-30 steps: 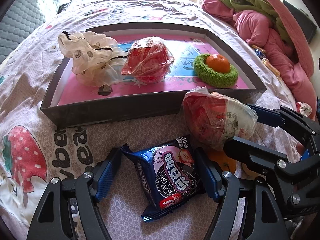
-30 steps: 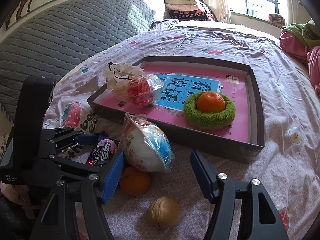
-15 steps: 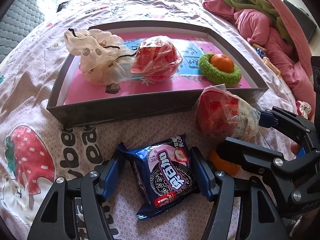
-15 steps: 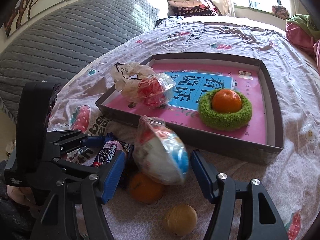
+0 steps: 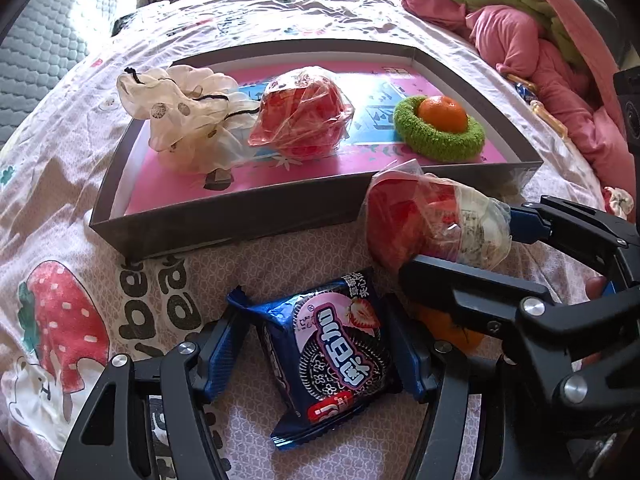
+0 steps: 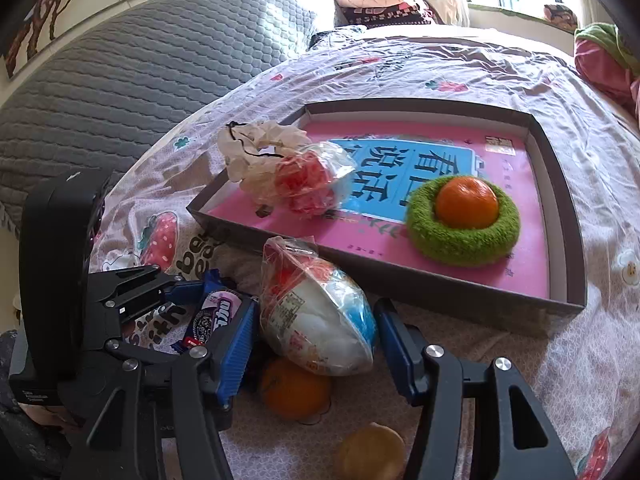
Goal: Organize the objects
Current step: 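Close left tool on the biscuit pack while right tool grasps the clear bag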
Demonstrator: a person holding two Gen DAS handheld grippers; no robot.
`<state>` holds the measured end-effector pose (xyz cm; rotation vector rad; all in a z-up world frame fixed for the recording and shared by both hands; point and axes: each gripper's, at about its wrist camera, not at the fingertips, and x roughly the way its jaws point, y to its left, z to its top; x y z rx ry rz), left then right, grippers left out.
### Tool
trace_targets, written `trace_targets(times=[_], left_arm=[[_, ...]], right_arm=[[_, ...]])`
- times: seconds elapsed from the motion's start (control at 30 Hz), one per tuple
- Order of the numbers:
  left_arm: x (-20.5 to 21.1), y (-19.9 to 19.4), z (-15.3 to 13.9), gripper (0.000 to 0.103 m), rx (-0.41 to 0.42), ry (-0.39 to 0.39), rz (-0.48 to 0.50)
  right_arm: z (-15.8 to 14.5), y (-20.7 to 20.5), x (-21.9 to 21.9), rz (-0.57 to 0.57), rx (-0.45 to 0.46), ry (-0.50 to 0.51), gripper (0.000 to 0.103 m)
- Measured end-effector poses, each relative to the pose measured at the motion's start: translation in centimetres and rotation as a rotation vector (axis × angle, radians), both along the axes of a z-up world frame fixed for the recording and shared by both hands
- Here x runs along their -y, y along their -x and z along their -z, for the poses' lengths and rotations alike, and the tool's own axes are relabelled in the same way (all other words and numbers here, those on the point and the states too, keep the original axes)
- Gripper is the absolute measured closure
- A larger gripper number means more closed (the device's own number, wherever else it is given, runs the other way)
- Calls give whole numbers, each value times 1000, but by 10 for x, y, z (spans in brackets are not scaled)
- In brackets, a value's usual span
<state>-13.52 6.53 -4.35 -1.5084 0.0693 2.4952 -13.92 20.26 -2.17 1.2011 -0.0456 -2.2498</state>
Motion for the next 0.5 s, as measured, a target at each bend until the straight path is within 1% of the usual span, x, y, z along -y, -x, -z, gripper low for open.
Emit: trace_targets(times=[0.23, 0.5], left_arm=[[-3, 5, 0, 36, 1, 3, -16], [-4, 8, -3, 42, -6, -21, -34]], right_arm=[[1, 2, 3, 19, 5, -2, 44], [-3, 1, 2, 30, -8, 18, 45]])
